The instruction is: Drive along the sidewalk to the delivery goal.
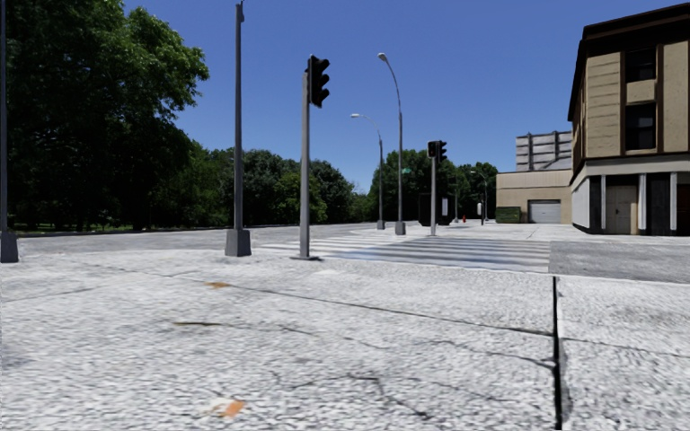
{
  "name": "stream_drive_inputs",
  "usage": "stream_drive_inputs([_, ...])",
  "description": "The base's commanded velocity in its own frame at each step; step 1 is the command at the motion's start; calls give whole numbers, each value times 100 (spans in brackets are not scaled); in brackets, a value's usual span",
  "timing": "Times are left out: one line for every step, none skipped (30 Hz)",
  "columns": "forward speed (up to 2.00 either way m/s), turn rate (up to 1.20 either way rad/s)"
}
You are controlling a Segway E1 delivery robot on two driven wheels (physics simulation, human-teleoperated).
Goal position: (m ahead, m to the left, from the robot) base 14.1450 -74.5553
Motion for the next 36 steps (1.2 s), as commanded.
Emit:
stream_drive_inputs([200, -35])
stream_drive_inputs([200, -35])
stream_drive_inputs([200, -35])
stream_drive_inputs([200, -35])
stream_drive_inputs([200, -35])
stream_drive_inputs([200, -35])
stream_drive_inputs([200, -35])
stream_drive_inputs([200, -35])
stream_drive_inputs([200, -35])
stream_drive_inputs([200, -35])
stream_drive_inputs([200, -35])
stream_drive_inputs([200, -35])
stream_drive_inputs([200, -35])
stream_drive_inputs([200, -35])
stream_drive_inputs([200, -35])
stream_drive_inputs([200, -35])
stream_drive_inputs([200, -35])
stream_drive_inputs([200, -35])
stream_drive_inputs([200, -35])
stream_drive_inputs([200, -35])
stream_drive_inputs([200, -35])
stream_drive_inputs([200, -35])
stream_drive_inputs([200, -35])
stream_drive_inputs([200, -35])
stream_drive_inputs([200, -35])
stream_drive_inputs([200, -35])
stream_drive_inputs([200, -35])
stream_drive_inputs([200, -35])
stream_drive_inputs([200, -35])
stream_drive_inputs([200, -35])
stream_drive_inputs([200, -35])
stream_drive_inputs([200, -35])
stream_drive_inputs([200, -35])
stream_drive_inputs([200, -35])
stream_drive_inputs([200, -35])
stream_drive_inputs([200, -35])
